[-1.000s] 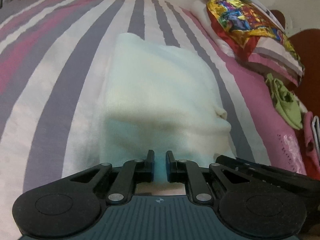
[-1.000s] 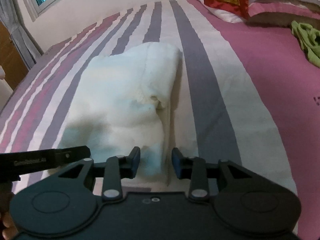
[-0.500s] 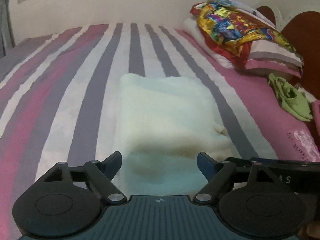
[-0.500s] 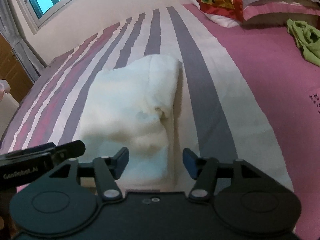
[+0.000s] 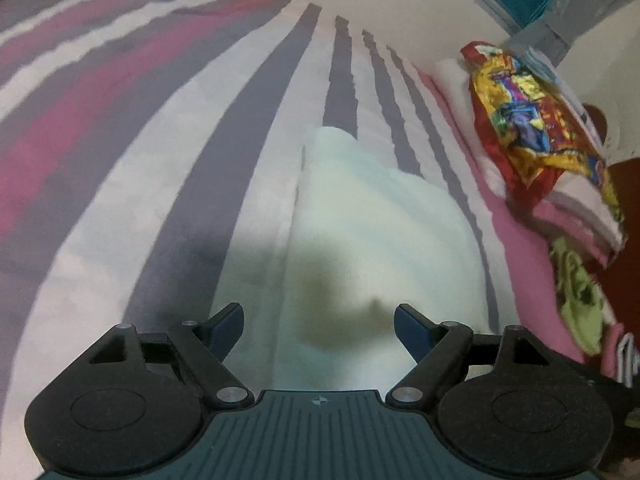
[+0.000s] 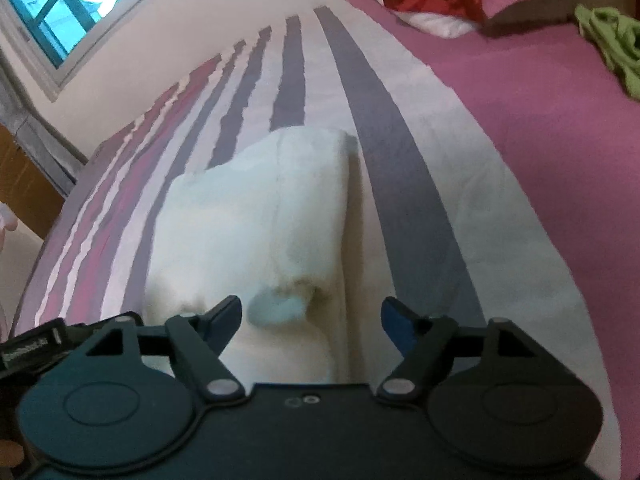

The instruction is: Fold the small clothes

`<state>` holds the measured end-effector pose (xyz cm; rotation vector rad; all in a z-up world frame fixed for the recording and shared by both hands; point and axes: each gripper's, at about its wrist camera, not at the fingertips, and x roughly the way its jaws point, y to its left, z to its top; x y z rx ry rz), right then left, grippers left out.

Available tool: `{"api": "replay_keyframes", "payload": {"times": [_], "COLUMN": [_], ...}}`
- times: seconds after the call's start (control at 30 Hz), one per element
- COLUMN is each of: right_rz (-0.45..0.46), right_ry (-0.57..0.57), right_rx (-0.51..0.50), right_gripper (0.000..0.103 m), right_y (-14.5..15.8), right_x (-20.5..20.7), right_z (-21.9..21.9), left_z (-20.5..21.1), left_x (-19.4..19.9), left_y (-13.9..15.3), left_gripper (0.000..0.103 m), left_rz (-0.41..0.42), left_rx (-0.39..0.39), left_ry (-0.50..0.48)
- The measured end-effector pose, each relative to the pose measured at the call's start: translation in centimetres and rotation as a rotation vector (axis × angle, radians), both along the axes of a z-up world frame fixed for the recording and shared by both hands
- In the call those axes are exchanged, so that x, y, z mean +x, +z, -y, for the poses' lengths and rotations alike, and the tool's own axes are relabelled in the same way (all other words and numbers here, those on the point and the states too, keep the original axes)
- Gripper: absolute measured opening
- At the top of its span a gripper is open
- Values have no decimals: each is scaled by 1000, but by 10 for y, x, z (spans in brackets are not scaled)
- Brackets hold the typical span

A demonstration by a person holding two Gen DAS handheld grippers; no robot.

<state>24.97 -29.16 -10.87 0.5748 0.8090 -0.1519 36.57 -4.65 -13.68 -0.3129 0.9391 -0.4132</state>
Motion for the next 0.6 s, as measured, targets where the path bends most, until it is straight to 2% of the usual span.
{"api": "replay_keyframes", "payload": {"times": [0.17,0.27,0.3,0.33,0.37,0.4,0.43,0.47,0.6], "right_rz": [-22,1,14,25,33,35,49,56,74], "right_ry": [1,16,23,33,43,43,55,66,73], "right_rx": [16,30,39,50,55,60,82,123,85], "right_gripper": [78,84,86,86,84,75,53,46,37], "right_y": [-16,-23,-26,-28,-31,-32,-33,-34,-28], "right_x": [23,30,32,35,38,42,45,48,45], "right_z": [10,15,16,16,16,16,15,16,3], "left_z": [8,11,12,13,14,13,13,14,17], "left_x": [17,27,29,30,32,34,34,34,28], "left_y": [-22,-31,-34,-36,-39,-41,-42,-43,-34], "left_gripper": [82,81,78,69,52,48,43,38,28], "left_rz": [-24,-30,-27,-27,-43,-67,-74,-77,-64], "left_rx": [-32,-66,-79,-89,-117,-144,-157,-166,-176], "left_ry": [-39,-51,-61,-67,-75,-61,-49,-51,-39]}}
